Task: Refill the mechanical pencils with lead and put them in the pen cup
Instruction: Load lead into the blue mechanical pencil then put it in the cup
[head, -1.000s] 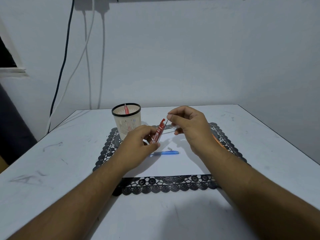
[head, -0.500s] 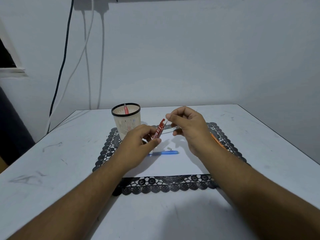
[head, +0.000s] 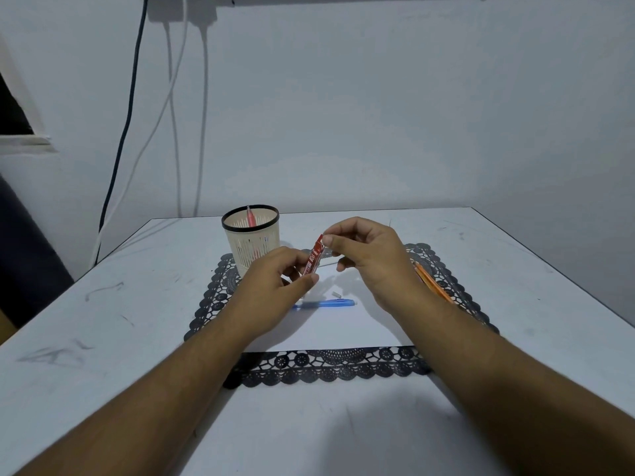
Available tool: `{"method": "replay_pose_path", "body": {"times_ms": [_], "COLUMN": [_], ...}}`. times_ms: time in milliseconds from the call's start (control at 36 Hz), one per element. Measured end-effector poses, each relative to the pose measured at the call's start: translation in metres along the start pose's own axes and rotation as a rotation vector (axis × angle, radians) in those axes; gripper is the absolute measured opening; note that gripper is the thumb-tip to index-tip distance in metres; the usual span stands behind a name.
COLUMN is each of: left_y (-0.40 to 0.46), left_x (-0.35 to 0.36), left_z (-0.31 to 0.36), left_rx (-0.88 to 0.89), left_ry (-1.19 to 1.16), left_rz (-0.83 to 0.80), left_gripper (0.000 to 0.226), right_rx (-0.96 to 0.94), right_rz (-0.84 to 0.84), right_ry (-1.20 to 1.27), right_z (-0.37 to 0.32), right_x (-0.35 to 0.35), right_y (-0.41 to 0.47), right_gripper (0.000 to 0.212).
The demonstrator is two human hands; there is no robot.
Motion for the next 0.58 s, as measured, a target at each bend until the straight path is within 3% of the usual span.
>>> {"method": "replay_pose_path", "body": {"times_ms": [194, 583], "left_y": [0.0004, 0.0001], "left_x": [-0.0002, -0.0009], "left_z": [0.0013, 0.0004], "left_rx": [0.0, 0.011], "left_ry": [0.001, 0.001], "left_rz": [-0.004, -0.001], "left_gripper": [0.013, 0.012], "right_rx": [0.047, 0.078], "right_rz": [0.045, -0.018], "right_ry": [0.038, 0.077], "right_z": [0.0003, 0.0002], "right_x": [-0.0023, -0.001], "right_y": [0.002, 0.0032], "right_gripper": [0.008, 0.015]}}
Point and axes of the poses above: each hand's wrist, its own y-axis towards the middle knuckle, its own x-axis out of the palm, z = x × y, the point moved 1 cm from there along y, towards the middle knuckle, and after that the axes turned 7 degrees about x, right-handed, at the moved point
